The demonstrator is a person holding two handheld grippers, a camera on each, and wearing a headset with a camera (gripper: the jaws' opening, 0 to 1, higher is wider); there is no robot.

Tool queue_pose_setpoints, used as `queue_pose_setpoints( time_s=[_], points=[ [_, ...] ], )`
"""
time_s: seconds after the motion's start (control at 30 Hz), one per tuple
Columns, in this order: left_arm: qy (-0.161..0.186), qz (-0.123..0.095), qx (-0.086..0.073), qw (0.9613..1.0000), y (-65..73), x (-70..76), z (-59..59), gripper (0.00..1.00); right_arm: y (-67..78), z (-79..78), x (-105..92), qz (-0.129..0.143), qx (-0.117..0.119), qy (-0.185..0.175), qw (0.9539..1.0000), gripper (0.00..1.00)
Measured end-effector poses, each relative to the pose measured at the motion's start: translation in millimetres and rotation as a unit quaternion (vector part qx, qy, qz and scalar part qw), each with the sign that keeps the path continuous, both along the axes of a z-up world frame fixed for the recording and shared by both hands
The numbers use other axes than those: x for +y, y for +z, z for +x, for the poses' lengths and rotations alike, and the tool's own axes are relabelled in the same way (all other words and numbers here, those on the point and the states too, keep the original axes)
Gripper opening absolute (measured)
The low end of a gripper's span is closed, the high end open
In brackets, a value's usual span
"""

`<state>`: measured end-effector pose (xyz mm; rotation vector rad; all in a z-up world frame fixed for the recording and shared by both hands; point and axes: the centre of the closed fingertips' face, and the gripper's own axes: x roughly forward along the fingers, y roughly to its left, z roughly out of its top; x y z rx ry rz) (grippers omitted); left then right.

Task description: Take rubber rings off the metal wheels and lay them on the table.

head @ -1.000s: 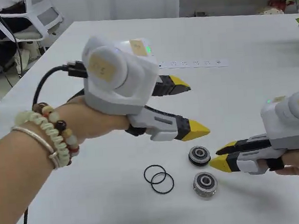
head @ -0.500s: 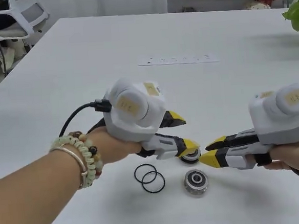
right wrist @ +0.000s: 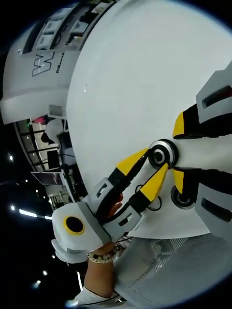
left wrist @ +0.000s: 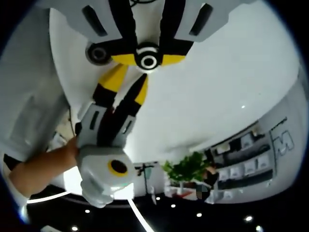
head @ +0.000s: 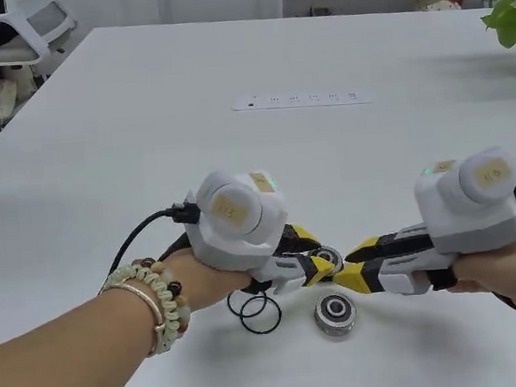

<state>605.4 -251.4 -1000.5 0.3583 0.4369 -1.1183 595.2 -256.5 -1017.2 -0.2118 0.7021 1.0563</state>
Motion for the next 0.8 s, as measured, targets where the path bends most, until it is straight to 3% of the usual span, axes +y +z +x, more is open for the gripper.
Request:
queue_pose_setpoints(
  time_s=[0.03,0.27,0.53,0.57,0.6,0.63,0.7,0.8],
  points=[
    [0.005,-0.004,0.007,1.0,-0.5,-0.5,-0.1,0.17,0.0,-0.2,0.4,-0.001,-0.002,0.0,1.0,0.21],
    [0.01,-0.002,0.01,0.9999,-1.9,2.4,-0.8,0.14,-1.4,1.2,3.0,-0.011,-0.017,0.009,0.9998,0.21],
    [0.009,-0.004,0.011,0.9999,-2.1,4.2,-3.0,0.14,-1.6,-2.0,3.6,-0.024,-0.028,0.03,0.9989,0.14],
    [0.009,-0.003,0.011,0.9999,-2.1,4.6,-3.2,0.14,-1.9,-2.4,2.9,-0.028,-0.028,0.033,0.9987,0.11],
    [0.009,-0.004,0.012,0.9999,-2.0,5.4,-3.6,0.14,-4.7,-0.6,-2.2,-0.049,-0.038,0.033,0.9976,0.05],
    [0.008,-0.004,0.012,0.9999,-2.0,5.7,-4.3,0.14,-2.9,1.8,-1.2,-0.043,-0.045,0.027,0.9977,0.0],
    [0.008,-0.007,0.011,0.9999,-2.1,5.8,-4.9,0.14,-3.6,0.2,-0.6,-0.04,-0.033,0.026,0.9983,0.0],
    [0.008,-0.003,0.007,0.9999,-2.0,5.8,-5.2,0.14,-3.4,0.1,0.4,-0.056,-0.043,0.03,0.9971,0.0]
  ],
)
